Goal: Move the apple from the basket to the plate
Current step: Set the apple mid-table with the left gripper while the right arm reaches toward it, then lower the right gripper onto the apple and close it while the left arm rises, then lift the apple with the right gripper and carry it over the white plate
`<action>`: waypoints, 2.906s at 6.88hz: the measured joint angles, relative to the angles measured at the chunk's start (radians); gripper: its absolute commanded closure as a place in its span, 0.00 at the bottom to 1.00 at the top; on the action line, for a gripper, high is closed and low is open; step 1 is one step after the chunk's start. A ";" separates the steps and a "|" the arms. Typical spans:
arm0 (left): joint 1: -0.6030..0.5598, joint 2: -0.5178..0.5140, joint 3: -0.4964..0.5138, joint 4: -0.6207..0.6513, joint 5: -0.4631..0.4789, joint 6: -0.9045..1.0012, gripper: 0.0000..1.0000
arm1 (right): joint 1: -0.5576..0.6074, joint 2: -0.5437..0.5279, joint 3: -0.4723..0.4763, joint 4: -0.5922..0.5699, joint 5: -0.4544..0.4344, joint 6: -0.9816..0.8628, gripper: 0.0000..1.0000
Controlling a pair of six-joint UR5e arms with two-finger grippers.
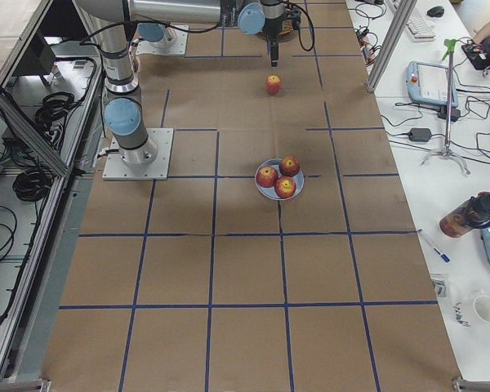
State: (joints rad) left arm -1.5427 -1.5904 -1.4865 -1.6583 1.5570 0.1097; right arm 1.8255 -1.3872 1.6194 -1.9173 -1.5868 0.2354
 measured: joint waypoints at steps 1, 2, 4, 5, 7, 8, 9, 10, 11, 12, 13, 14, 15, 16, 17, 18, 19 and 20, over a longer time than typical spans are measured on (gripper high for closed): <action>-0.015 -0.005 -0.008 0.001 0.001 0.033 0.01 | 0.045 0.051 0.000 -0.053 -0.004 0.055 0.00; -0.027 -0.001 -0.012 0.002 0.001 0.049 0.01 | 0.080 0.103 0.000 -0.104 -0.014 0.090 0.00; -0.051 0.003 -0.013 0.003 0.003 0.064 0.01 | 0.129 0.202 0.003 -0.196 -0.050 0.133 0.00; -0.059 0.003 -0.013 0.004 0.004 0.066 0.01 | 0.141 0.246 0.006 -0.235 -0.055 0.148 0.00; -0.061 -0.001 -0.001 0.005 0.006 0.067 0.01 | 0.160 0.331 0.016 -0.342 -0.058 0.153 0.00; -0.061 0.000 0.006 0.006 0.006 0.067 0.01 | 0.164 0.361 0.029 -0.399 -0.060 0.151 0.15; -0.060 0.002 0.006 0.007 0.006 0.066 0.01 | 0.165 0.379 0.045 -0.439 -0.061 0.148 0.27; -0.061 -0.005 0.002 0.013 0.005 0.063 0.01 | 0.165 0.386 0.054 -0.455 -0.062 0.144 0.37; -0.061 -0.013 -0.005 0.035 0.004 0.059 0.01 | 0.166 0.387 0.058 -0.460 -0.063 0.143 0.41; -0.062 -0.017 -0.012 0.062 0.004 0.059 0.01 | 0.165 0.382 0.059 -0.461 -0.065 0.142 0.43; -0.062 -0.018 -0.017 0.074 0.005 0.061 0.01 | 0.162 0.368 0.057 -0.460 -0.065 0.142 0.43; -0.062 -0.018 -0.018 0.077 0.006 0.062 0.01 | 0.154 0.332 0.054 -0.441 -0.063 0.140 0.43; -0.062 -0.018 -0.019 0.077 0.006 0.063 0.01 | 0.138 0.276 0.051 -0.392 -0.062 0.139 0.43; -0.062 -0.018 -0.020 0.076 0.006 0.064 0.01 | 0.106 0.208 0.048 -0.319 -0.059 0.127 0.43; -0.062 -0.018 -0.020 0.075 0.006 0.065 0.01 | 0.046 0.135 0.048 -0.235 -0.055 0.079 0.43; -0.062 -0.018 -0.020 0.074 0.006 0.065 0.01 | -0.036 0.069 0.054 -0.157 -0.053 -0.014 0.43; -0.062 -0.017 -0.020 0.073 0.006 0.065 0.01 | -0.125 0.019 0.070 -0.108 -0.051 -0.128 0.43; -0.062 -0.017 -0.020 0.073 0.006 0.065 0.01 | -0.224 -0.020 0.098 -0.089 -0.049 -0.266 0.43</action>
State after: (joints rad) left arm -1.6048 -1.6072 -1.5064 -1.5856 1.5631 0.1749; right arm 1.6017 -1.4068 1.7177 -2.0061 -1.6361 -0.0307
